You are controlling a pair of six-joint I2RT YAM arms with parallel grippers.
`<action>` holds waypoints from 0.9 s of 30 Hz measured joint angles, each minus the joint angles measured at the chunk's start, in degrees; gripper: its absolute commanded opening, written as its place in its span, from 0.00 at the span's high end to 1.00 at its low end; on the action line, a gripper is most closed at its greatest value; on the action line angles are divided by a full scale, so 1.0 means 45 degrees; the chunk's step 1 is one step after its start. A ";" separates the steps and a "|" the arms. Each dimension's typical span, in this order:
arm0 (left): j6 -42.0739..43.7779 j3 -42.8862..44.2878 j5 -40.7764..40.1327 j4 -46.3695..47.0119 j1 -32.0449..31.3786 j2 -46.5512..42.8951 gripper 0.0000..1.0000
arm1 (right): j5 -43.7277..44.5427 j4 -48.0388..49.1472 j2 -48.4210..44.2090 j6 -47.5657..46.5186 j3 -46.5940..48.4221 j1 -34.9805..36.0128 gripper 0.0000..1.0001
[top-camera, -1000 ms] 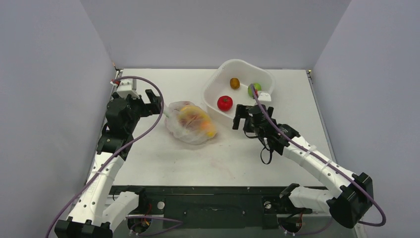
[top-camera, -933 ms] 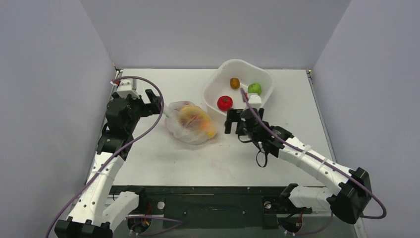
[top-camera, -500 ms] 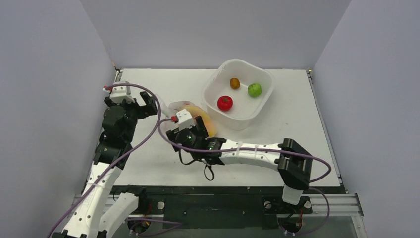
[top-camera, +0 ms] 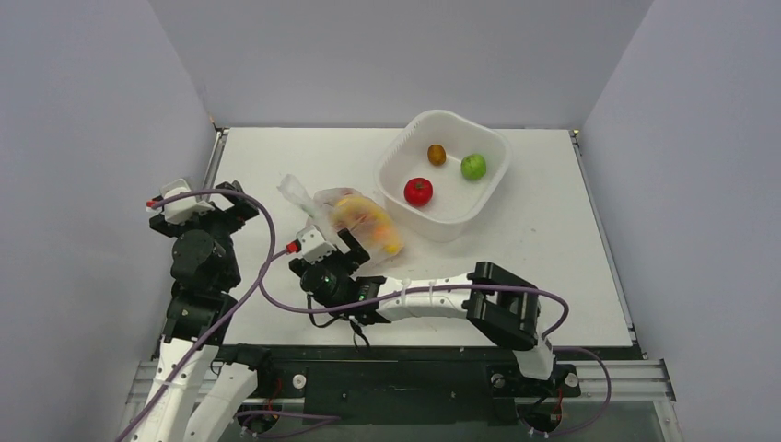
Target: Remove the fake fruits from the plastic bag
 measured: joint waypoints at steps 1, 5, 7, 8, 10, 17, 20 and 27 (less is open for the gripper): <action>0.0010 -0.0029 -0.0151 0.0000 -0.0010 0.0000 0.05 | 0.0141 0.0185 0.0194 -0.0102 0.0180 -0.0087 0.08; 0.0015 -0.0136 -0.0529 0.0005 -0.0024 0.0019 0.05 | 0.0418 0.0665 0.1030 -0.0374 0.0816 -0.0641 0.32; 0.0015 -0.0141 -0.0588 0.0024 -0.0024 0.0087 0.05 | 0.0364 0.0772 0.1268 -0.0379 0.0840 -0.0942 0.58; 0.0015 -0.0141 -0.0597 0.0029 -0.0024 0.0141 0.05 | 0.0243 0.0743 0.1307 -0.0340 0.0831 -0.1093 0.74; 0.0029 -0.0136 -0.0593 0.0053 -0.0024 0.0291 0.05 | -0.0039 0.0865 0.1273 -0.0010 0.0699 -0.1365 0.90; 0.0044 -0.0136 -0.0199 0.0068 -0.0024 0.0860 0.04 | -0.2492 0.1098 -0.0908 0.0962 -0.2089 -0.2001 1.00; 0.0068 -0.0126 0.0889 0.0083 -0.0024 0.1297 0.08 | -0.4770 0.0967 -0.2793 0.1865 -0.3381 -0.2443 1.00; 0.0233 0.0325 0.6086 0.0151 -0.0049 0.3264 0.17 | -1.1443 0.1943 -0.6076 0.5518 -0.5649 -0.5877 1.00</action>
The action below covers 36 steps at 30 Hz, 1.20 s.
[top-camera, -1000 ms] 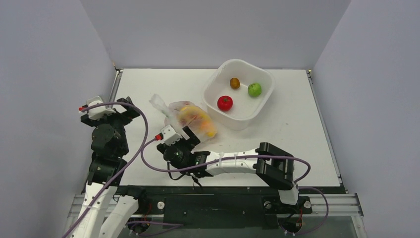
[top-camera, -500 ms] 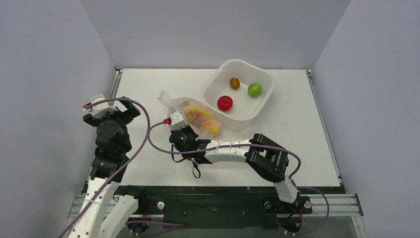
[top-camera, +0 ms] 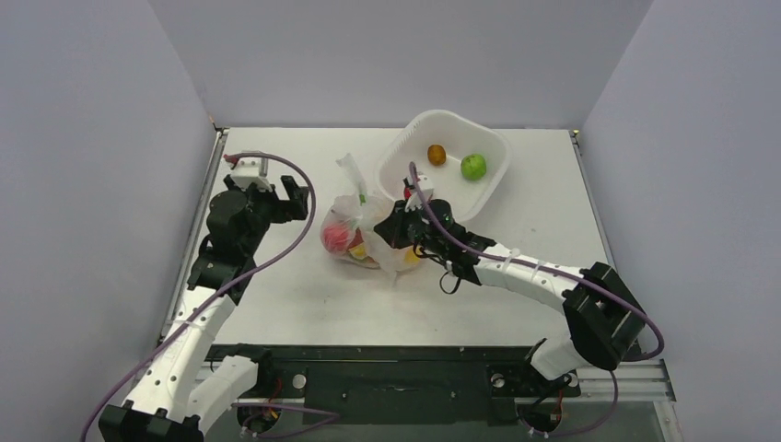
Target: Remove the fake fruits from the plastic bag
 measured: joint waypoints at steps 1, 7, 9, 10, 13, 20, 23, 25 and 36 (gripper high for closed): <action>0.0010 0.0000 0.0797 0.0005 -0.0015 0.0155 0.17 | -0.0797 0.0209 -0.0058 0.0573 -0.0248 -0.0510 1.00; 0.0146 0.0010 0.4192 0.0223 -0.0593 0.0253 0.16 | -0.4435 0.2147 0.0092 0.3614 -0.2191 -0.2613 1.00; 0.0291 0.0073 0.5051 0.0272 -0.0976 0.0350 0.16 | -0.5377 0.3211 0.0345 0.4750 -0.2773 -0.3196 1.00; 0.0393 0.0141 0.5353 0.0257 -0.1146 0.0457 0.16 | -0.5761 0.3755 0.0510 0.5275 -0.2982 -0.3439 1.00; 0.0772 0.0573 0.6101 0.0112 -0.1826 0.1093 0.16 | -0.6494 0.4765 0.0831 0.6290 -0.3274 -0.3871 1.00; 0.1608 0.1559 0.5668 -0.1258 -0.3249 0.2900 0.19 | -0.7072 0.4983 0.0622 0.6790 -0.3279 -0.4061 1.00; 0.1797 0.2244 0.4847 -0.2103 -0.3691 0.3993 0.23 | -0.7082 0.4614 0.0330 0.6654 -0.3279 -0.4090 1.00; 0.1875 0.2701 0.4449 -0.2662 -0.3866 0.4741 0.26 | -0.7077 0.4381 0.0146 0.6509 -0.3274 -0.4124 1.00; 0.2113 0.3667 0.1627 -0.4614 -0.4823 0.6975 0.38 | -0.7067 0.4031 0.0039 0.6411 -0.3264 -0.4002 1.00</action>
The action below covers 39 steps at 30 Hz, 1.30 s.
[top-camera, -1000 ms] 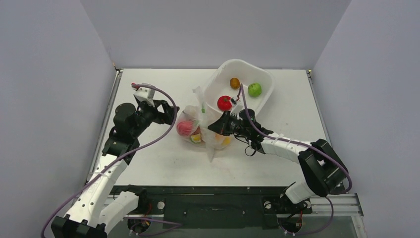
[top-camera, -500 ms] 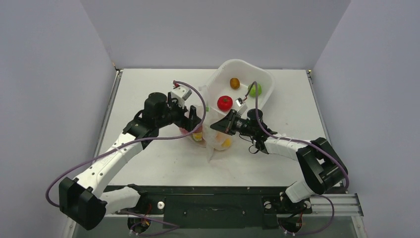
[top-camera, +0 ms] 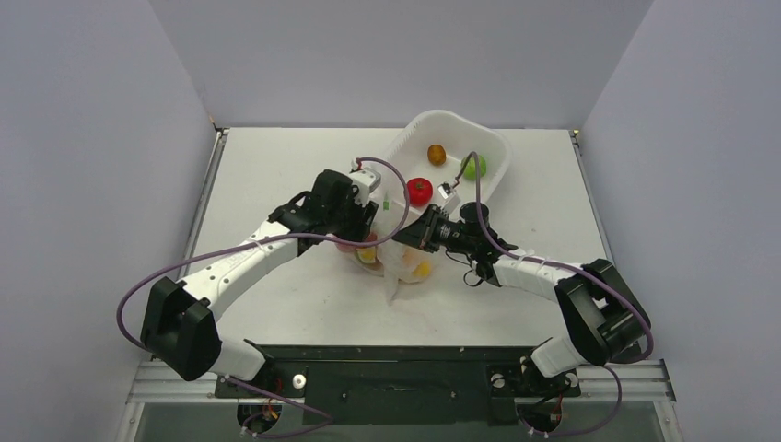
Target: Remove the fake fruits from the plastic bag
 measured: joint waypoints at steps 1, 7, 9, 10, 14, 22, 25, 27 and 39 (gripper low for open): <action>0.0010 0.0063 -0.0068 -0.0087 -0.0005 0.0083 0.34 | 0.0019 -0.0015 0.0000 -0.0029 0.0000 0.0053 1.00; 0.0044 0.0131 0.0194 -0.0379 -0.0180 0.0121 0.58 | 0.0423 -0.1132 -0.0058 -0.0738 0.0306 0.0525 1.00; 0.0058 0.0131 0.0359 -0.0452 -0.0267 0.0141 0.74 | 0.0821 -0.1831 -0.0219 -0.1166 0.0539 0.0758 0.93; 0.0087 0.0165 0.0413 -0.0515 -0.0291 0.0180 0.76 | 0.1263 -0.2317 -0.0403 -0.1452 0.0641 0.0899 0.89; 0.0277 0.0364 0.0729 -0.0704 -0.0359 0.0325 1.00 | 0.4216 -0.4915 -0.1841 -0.2822 0.1083 0.1783 0.75; 0.0379 0.0374 0.1370 -0.0729 -0.0359 0.0291 1.00 | 0.7538 -0.6319 -0.4216 -0.3609 0.1282 0.2652 0.46; 0.0379 0.0374 0.1472 -0.0724 -0.0359 0.0223 1.00 | 0.7587 -0.5838 -0.4235 -0.3259 0.1282 0.2701 0.36; 0.0374 0.0374 0.1574 -0.0719 -0.0359 0.0151 1.00 | 0.7582 -0.5523 -0.3881 -0.3036 0.1321 0.2900 0.35; 0.0345 -0.0024 0.0719 -0.0291 -0.0525 -0.0967 1.00 | 0.8650 -0.5809 -0.2176 -0.2613 0.1773 0.3303 1.00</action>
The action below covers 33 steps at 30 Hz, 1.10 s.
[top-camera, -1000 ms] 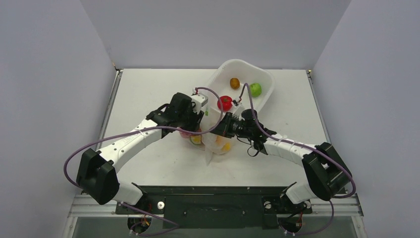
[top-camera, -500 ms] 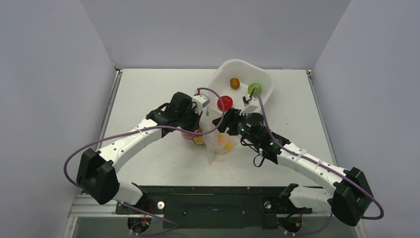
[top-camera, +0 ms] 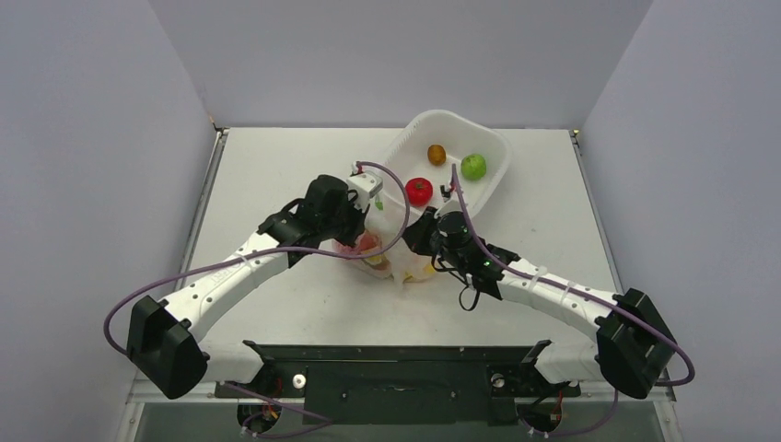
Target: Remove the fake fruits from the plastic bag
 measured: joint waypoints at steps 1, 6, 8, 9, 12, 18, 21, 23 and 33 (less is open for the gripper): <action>-0.0019 -0.0160 -0.0379 0.0146 -0.0015 -0.0180 1.00 | 0.0053 0.0039 -0.0233 0.0015 -0.0253 -0.0180 1.00; -0.0068 -0.0782 -0.2307 0.0690 -0.0058 -0.1273 1.00 | -0.0423 0.0296 -0.1025 -0.0078 -0.1418 -0.1239 1.00; -0.0068 -0.1025 -0.2856 0.0962 -0.0058 -0.1783 1.00 | -0.0913 0.0413 -0.1035 -0.0136 -0.1719 -0.1666 1.00; -0.0063 -0.1117 -0.3026 0.1064 -0.0058 -0.1991 1.00 | -0.1141 0.0442 -0.1035 -0.0180 -0.1821 -0.1802 1.00; -0.0049 -0.1287 -0.3259 0.1219 -0.0058 -0.2385 1.00 | -0.1744 0.0529 -0.1035 -0.0355 -0.1875 -0.1938 1.00; 0.0180 -0.1545 -0.3143 0.1418 -0.0053 -0.2875 0.68 | -0.2419 0.0593 -0.1035 -0.0631 -0.1846 -0.1933 1.00; 0.0471 -0.1875 -0.2900 0.1904 -0.0053 -0.3648 0.51 | -0.2521 0.0573 -0.1035 -0.0729 -0.1831 -0.1933 1.00; 0.0588 -0.2234 -0.2618 0.2380 -0.0039 -0.4430 0.36 | -0.2589 0.0539 -0.1030 -0.0758 -0.1831 -0.1933 1.00; 0.0699 -0.2992 -0.0559 0.4454 -0.0097 -0.4648 0.34 | -0.2973 0.0457 -0.0704 -0.0806 -0.1540 -0.1642 1.00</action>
